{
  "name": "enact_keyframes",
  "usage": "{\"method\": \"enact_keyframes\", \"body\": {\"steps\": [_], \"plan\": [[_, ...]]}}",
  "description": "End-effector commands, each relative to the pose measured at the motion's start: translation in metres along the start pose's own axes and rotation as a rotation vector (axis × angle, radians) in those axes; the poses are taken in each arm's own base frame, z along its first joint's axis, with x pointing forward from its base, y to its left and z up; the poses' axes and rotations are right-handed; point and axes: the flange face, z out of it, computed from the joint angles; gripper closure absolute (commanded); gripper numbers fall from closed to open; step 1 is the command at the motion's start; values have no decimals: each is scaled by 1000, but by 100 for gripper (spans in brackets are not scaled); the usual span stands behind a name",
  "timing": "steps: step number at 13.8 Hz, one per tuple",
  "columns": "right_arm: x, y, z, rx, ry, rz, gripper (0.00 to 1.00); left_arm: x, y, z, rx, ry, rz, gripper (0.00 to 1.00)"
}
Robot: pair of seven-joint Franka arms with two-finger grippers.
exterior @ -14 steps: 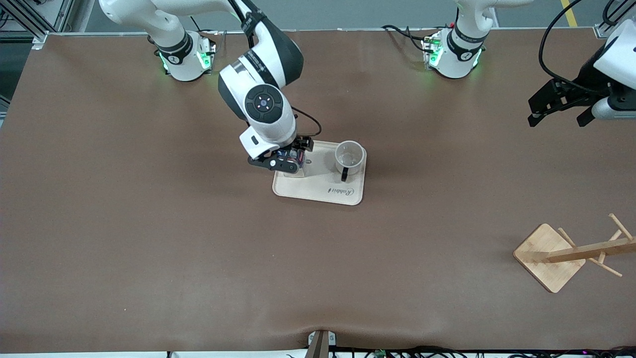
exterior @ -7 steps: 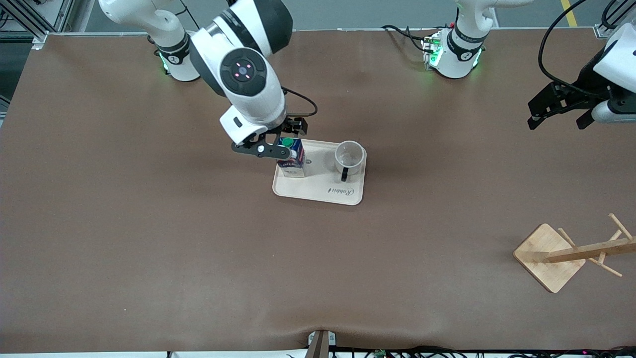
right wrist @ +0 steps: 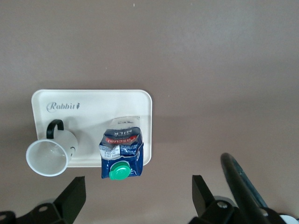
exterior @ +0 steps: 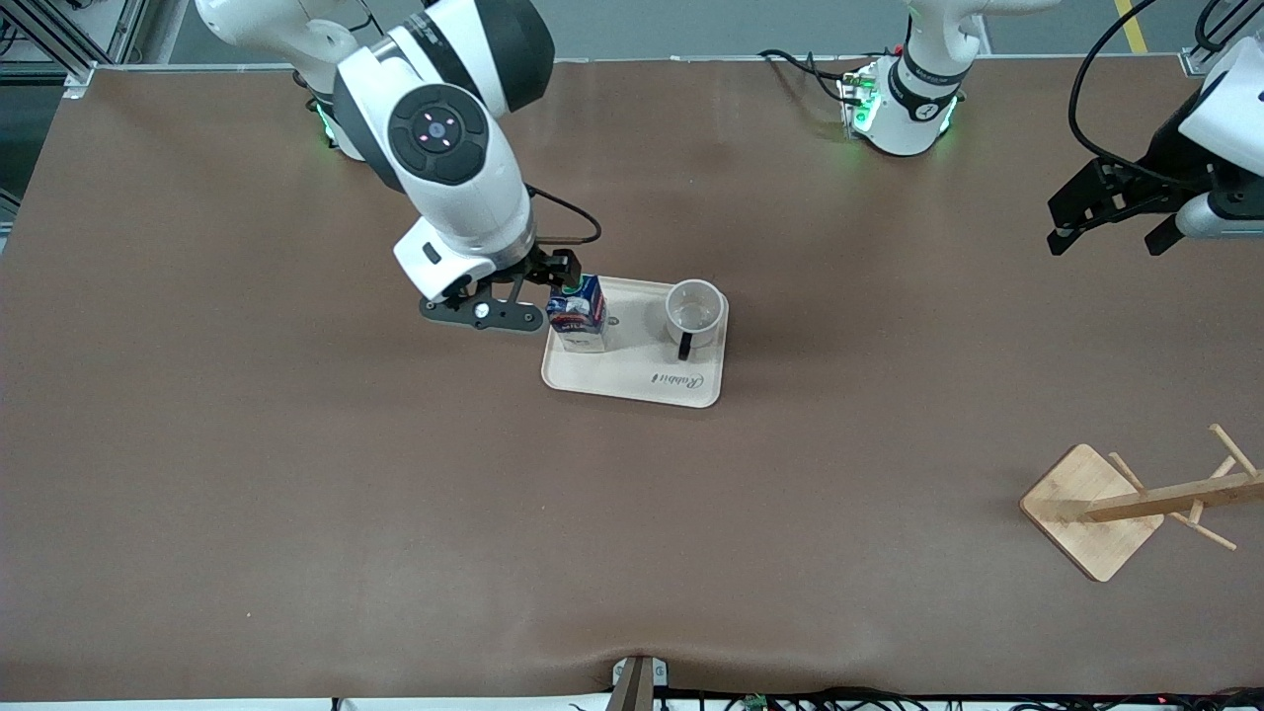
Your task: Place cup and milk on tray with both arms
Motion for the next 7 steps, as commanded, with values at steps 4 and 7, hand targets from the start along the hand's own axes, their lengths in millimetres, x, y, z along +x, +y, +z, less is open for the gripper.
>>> {"method": "enact_keyframes", "body": {"steps": [4, 7], "plan": [[-5, 25, -46, 23, 60, 4, 0, -10, 6, -15, -14, 10, -1, 0], [12, 79, -74, 28, 61, 61, 0, -11, 1, -11, -7, -12, 7, 0]]}}
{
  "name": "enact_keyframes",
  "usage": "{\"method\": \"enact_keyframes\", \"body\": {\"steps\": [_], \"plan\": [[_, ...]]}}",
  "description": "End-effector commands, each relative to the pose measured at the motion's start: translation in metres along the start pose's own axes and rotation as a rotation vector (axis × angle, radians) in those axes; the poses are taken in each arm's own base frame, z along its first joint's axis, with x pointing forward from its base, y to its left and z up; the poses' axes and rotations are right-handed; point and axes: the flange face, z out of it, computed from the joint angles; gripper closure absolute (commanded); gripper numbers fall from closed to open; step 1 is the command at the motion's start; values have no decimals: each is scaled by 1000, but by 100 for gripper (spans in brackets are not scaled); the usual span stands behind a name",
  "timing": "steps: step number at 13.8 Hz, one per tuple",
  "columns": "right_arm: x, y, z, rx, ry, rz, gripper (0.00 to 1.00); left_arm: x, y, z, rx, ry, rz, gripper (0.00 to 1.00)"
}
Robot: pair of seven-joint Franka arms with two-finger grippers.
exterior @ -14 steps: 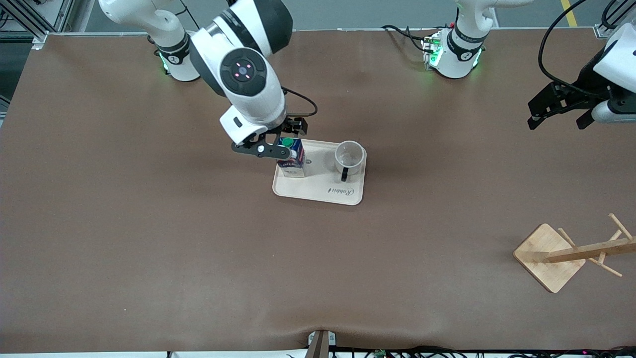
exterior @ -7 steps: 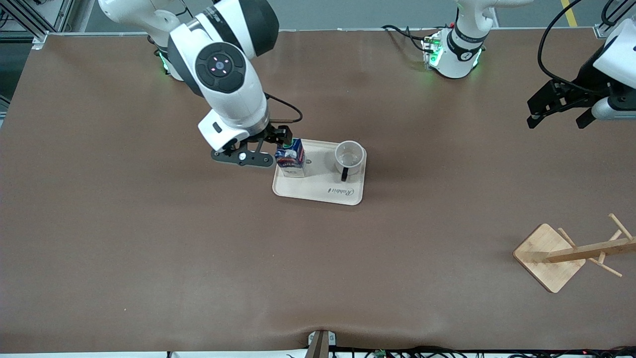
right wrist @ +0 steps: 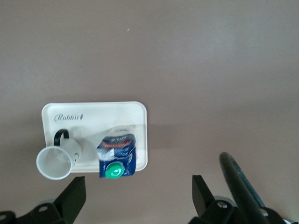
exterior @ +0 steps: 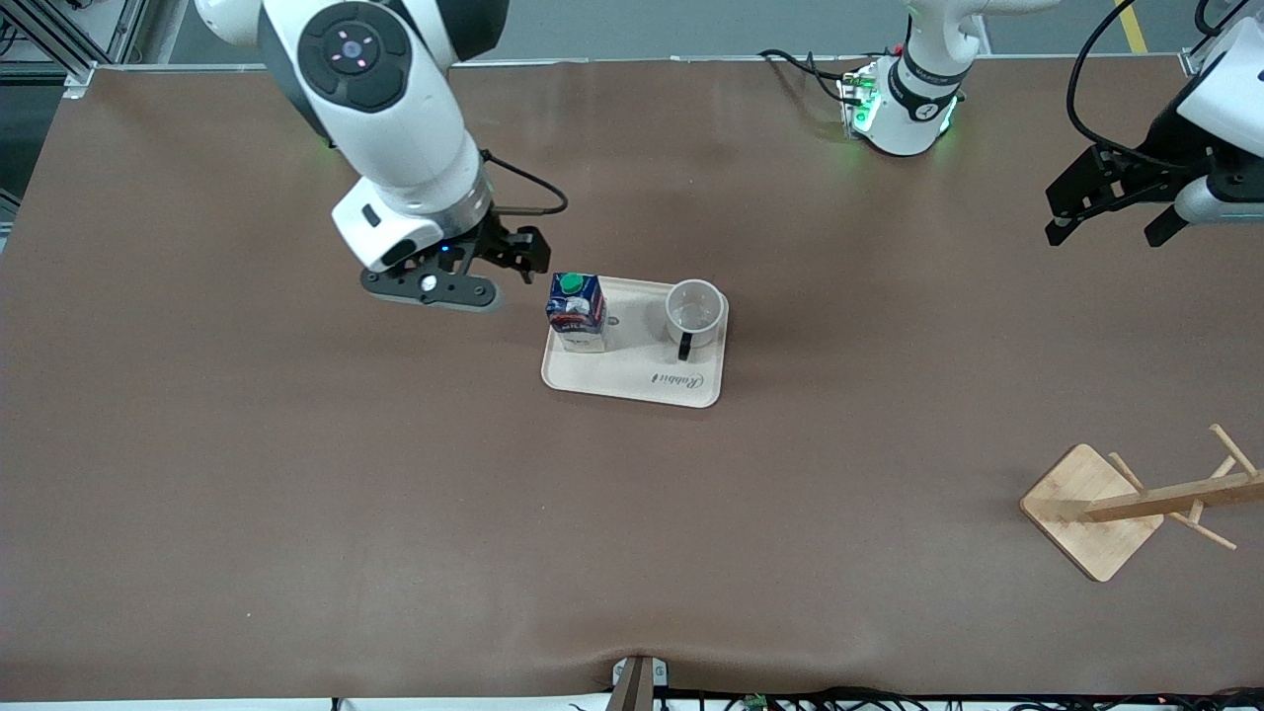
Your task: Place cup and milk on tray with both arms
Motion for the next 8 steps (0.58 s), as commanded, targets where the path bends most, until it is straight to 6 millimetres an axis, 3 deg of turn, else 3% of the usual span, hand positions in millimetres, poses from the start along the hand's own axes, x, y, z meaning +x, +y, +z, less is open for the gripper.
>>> {"method": "enact_keyframes", "body": {"steps": [1, 3, 5, 8], "plan": [[9, 53, -34, -19, -11, -1, 0, -6, 0, -1, -7, -23, -10, 0], [19, 108, -53, -15, -63, -43, 0, -6, -1, 4, 3, -31, -10, 0], [26, 148, -65, -27, -75, -93, 0, -7, -1, 10, 10, -44, -10, 0], [46, 246, -73, -1, -77, -177, 0, -8, 5, 16, 38, -46, 6, 0]]}}
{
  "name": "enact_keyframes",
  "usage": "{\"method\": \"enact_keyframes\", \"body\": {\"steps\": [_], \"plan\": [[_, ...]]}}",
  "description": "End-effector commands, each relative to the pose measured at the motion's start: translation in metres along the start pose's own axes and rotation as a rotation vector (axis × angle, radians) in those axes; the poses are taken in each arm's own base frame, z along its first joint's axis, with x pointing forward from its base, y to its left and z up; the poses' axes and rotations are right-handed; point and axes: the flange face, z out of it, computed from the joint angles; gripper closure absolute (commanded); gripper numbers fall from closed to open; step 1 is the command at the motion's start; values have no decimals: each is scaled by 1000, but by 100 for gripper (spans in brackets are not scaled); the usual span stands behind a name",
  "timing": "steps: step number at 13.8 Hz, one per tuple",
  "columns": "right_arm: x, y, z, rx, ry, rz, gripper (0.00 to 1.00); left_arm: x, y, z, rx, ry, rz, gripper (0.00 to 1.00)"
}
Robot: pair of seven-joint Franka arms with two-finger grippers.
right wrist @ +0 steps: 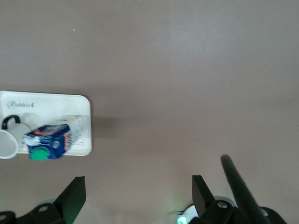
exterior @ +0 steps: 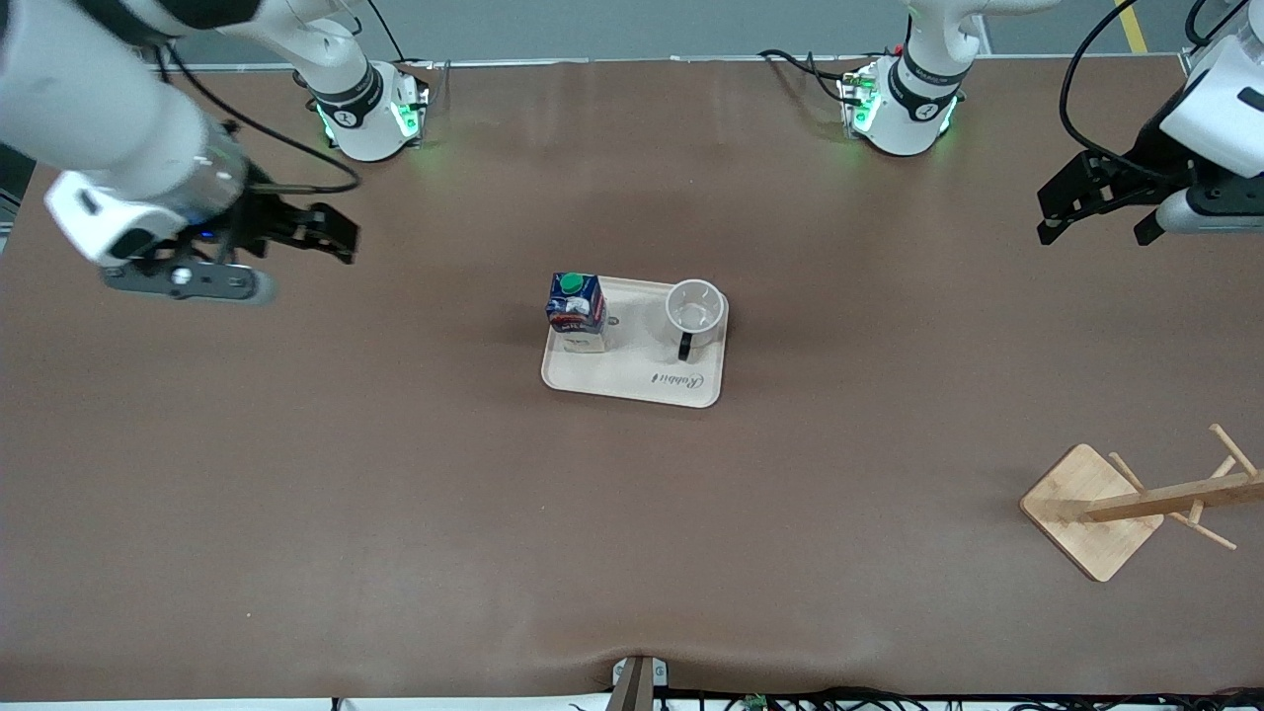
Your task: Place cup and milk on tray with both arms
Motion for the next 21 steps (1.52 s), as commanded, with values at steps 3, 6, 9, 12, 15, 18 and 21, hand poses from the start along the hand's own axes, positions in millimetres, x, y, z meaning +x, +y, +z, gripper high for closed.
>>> {"method": "enact_keyframes", "body": {"steps": [3, 6, 9, 12, 15, 18, 21], "plan": [[3, 120, 1, -121, -10, -83, 0, -5, 9, 6, 41, -2, 10, 0], [9, 186, 3, -24, -17, -142, 0, -7, 15, 7, 43, -7, -2, 0], [9, 211, 5, -6, -17, -100, 0, -8, 16, 8, 46, -12, -2, 0], [11, 232, 16, 12, -6, -63, 0, -8, 14, 7, 46, -14, -7, 0], [1, 225, 5, 3, 84, -75, 0, -10, 11, 3, 48, -20, -6, 0], [1, 227, -1, -6, 93, -78, 0, -10, 9, 2, 47, -23, -14, 0], [-2, 218, -25, -18, 146, -88, 0, -10, 6, 2, 47, -22, -17, 0]]}}
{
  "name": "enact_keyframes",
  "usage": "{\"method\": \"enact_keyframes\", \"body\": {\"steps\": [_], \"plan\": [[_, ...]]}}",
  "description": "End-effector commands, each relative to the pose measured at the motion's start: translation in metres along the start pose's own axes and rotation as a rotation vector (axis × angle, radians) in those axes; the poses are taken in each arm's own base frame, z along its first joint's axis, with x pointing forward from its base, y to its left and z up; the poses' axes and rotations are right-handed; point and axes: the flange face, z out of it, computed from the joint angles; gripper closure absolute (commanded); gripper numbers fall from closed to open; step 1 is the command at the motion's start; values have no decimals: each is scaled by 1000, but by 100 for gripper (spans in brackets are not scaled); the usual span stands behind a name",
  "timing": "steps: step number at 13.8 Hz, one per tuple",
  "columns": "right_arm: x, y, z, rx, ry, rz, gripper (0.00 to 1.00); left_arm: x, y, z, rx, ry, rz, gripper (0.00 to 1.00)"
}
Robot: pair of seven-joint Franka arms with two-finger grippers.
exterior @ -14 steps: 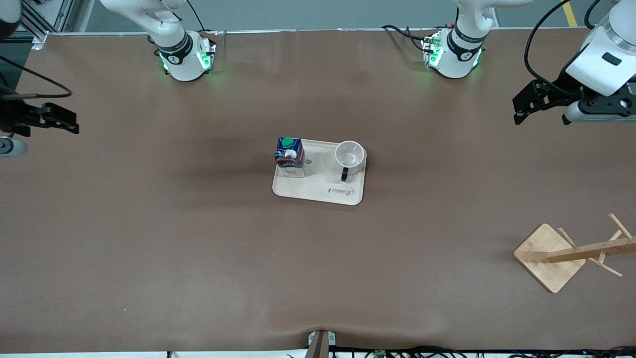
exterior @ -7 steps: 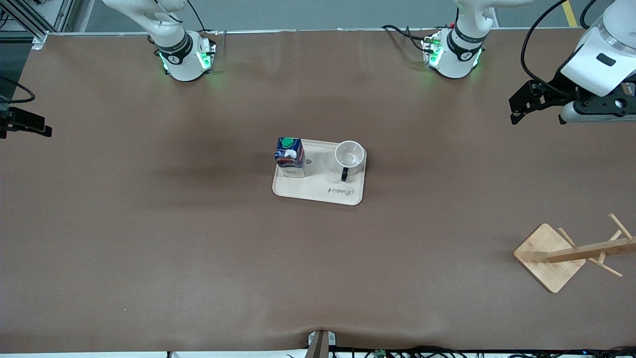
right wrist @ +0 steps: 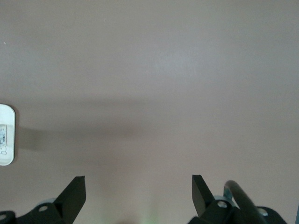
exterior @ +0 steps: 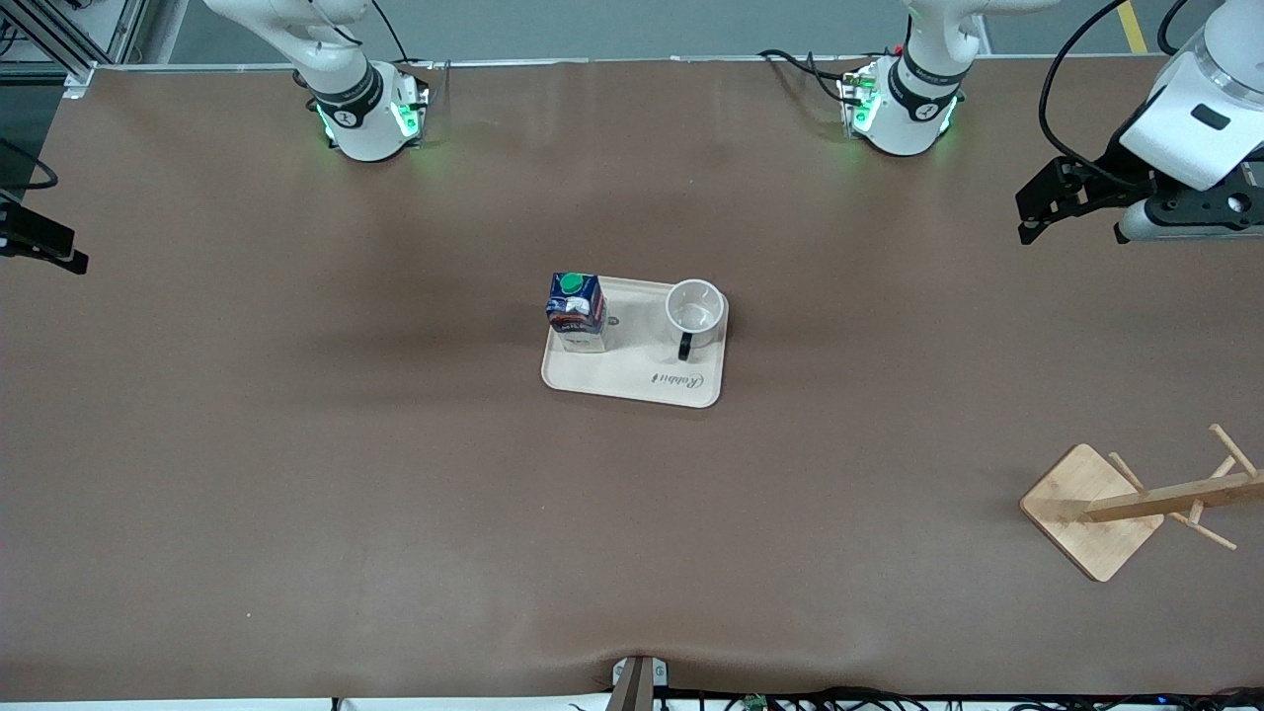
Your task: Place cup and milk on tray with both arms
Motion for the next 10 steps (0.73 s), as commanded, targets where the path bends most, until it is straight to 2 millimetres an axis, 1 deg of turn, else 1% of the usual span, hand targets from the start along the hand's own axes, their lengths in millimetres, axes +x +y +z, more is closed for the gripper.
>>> {"method": "enact_keyframes", "body": {"steps": [1, 2, 3, 5, 6, 7, 8, 9, 10], "plan": [[-4, -19, -16, -5, 30, -32, 0, -5, -6, -8, 21, 7, -20, 0], [-4, -21, -16, -8, 26, -30, 0, -6, -7, -10, 21, 10, -20, 0], [-4, -16, -16, -6, 25, -16, 0, -5, -10, -11, 21, 12, -17, 0], [-11, 11, -13, 23, 6, 13, 0, -5, -14, -13, 20, 17, -18, 0], [-10, 1, -15, 8, 3, -11, 0, -5, -14, -13, 20, 17, -18, 0], [-9, -19, -17, -22, 1, -45, 0, -3, -14, -13, 18, 16, -16, 0], [-8, -25, -17, -49, -3, -58, 0, 0, -16, -24, 10, 41, -30, 0], [-7, -26, -17, -60, -1, -60, 0, 3, -16, -27, 12, 48, -31, 0], [-6, -25, -17, -61, 0, -60, 0, 6, -15, -21, 13, 38, -34, 0]]}}
